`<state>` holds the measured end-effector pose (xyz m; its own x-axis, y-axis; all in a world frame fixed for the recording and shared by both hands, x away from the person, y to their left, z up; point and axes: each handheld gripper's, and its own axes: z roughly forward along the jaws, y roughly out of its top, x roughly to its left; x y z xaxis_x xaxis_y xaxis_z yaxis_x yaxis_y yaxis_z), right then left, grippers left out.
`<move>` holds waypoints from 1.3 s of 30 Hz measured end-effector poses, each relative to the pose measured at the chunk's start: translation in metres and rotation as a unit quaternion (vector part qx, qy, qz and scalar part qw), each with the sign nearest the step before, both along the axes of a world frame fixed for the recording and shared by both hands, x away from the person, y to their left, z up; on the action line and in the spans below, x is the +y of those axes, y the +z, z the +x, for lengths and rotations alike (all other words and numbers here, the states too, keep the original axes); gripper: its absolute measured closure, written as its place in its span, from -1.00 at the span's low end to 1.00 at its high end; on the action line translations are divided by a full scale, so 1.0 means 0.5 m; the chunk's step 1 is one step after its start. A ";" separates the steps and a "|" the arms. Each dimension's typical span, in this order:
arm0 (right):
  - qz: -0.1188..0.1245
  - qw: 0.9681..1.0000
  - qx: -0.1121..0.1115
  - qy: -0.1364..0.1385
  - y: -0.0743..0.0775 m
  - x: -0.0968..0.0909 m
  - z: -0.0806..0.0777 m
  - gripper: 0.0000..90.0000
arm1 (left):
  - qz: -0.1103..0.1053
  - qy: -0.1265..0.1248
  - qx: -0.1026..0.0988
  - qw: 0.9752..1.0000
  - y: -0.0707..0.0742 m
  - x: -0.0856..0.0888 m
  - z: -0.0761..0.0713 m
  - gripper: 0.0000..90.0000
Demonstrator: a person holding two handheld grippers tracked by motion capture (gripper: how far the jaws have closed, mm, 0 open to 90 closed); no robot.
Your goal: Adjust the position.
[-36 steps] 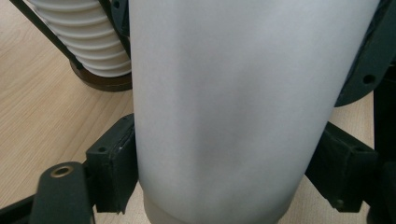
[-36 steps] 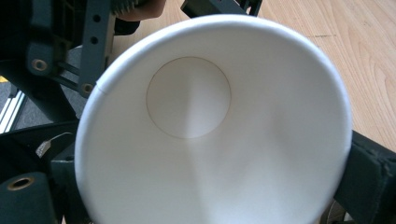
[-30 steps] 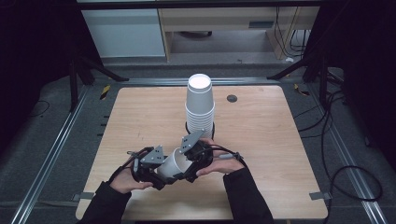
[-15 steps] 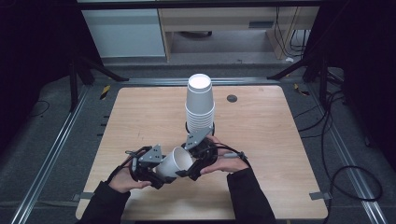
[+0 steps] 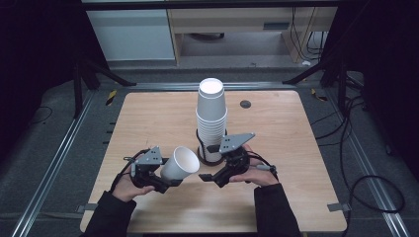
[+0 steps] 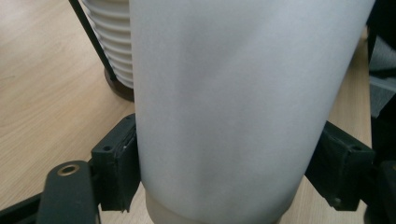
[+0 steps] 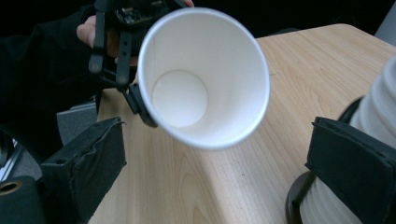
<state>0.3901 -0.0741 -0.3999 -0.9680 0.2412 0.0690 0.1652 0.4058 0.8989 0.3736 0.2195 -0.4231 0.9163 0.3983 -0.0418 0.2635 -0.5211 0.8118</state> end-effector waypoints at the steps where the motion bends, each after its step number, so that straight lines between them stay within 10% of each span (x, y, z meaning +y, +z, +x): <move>1: 0.006 1.000 0.002 -0.004 -0.003 -0.005 -0.001 -0.90 | -0.006 0.002 0.000 1.000 0.001 0.001 0.000 -0.53; 17: 0.073 0.997 0.029 -0.002 -0.031 0.033 -0.009 -0.90 | -0.057 0.003 -0.021 0.998 0.012 -0.025 -0.017 -0.53; 39: 0.113 0.993 0.044 -0.001 -0.043 0.084 -0.002 -0.82 | -0.054 0.003 -0.029 0.998 0.011 -0.043 -0.026 -0.53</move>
